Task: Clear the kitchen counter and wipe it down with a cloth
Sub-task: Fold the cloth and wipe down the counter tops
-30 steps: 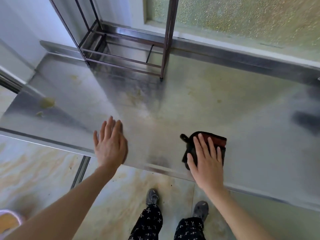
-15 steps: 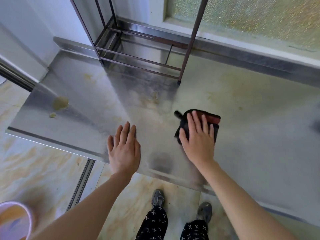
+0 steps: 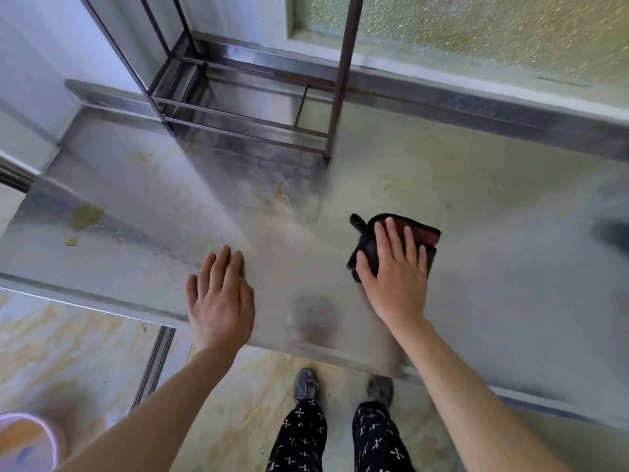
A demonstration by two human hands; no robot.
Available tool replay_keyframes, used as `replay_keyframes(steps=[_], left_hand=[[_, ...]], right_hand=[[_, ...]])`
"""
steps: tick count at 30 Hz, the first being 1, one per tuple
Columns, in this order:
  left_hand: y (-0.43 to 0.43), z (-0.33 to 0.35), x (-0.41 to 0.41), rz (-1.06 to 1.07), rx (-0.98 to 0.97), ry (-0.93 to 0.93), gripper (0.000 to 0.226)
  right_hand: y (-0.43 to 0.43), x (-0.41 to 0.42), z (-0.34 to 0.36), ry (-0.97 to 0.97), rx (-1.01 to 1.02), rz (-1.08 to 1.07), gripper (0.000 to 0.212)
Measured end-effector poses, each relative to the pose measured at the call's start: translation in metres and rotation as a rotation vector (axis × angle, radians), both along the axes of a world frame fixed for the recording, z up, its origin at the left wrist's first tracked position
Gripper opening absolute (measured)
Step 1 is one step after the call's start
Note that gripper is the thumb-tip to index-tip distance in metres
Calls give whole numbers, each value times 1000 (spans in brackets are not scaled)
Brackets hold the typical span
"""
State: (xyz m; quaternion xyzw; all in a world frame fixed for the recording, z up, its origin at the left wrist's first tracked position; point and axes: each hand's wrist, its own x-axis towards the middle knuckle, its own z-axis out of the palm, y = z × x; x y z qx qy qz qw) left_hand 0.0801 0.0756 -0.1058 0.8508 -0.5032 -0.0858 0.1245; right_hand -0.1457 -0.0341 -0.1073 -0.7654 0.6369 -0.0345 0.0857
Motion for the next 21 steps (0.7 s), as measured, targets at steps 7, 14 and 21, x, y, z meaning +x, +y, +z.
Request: replay_keyframes(steps=[7,14,21], left_hand=[[-6,10,-11,20,82,-46,56],[-62,36,-78,-109,64,-7,55],[-122,18,-159,-264,81,59,56]], right_hand=[[27,0,5,30,40,426,60],[-39,-88,1,52,18,486,60],[-71,-93,2,-58,-34,-250,60]])
